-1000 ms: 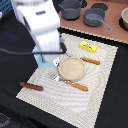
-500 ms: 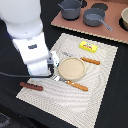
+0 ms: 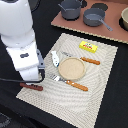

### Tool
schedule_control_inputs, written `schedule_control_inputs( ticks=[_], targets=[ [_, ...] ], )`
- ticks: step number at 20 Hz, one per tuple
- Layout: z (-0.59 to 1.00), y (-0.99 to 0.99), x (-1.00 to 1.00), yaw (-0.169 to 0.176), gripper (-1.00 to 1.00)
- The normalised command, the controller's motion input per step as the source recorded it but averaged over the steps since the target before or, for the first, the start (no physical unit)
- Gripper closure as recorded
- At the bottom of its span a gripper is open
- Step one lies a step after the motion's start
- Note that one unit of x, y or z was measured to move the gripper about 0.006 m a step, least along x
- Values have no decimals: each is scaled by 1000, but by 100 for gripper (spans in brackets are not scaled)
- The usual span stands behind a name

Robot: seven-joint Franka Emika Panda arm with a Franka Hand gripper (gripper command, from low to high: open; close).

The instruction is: Interact with the objects in diverse but meaningful ways.

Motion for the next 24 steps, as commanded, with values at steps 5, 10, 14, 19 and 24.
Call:
schedule_control_inputs(
  ticks=[5,10,14,19,24],
  targets=[
    [-45,63,-81,0,-100],
    [246,189,134,3,-100],
    [373,339,195,28,-100],
    [258,517,500,15,-100],
    [15,377,398,-113,-100]
  ],
)
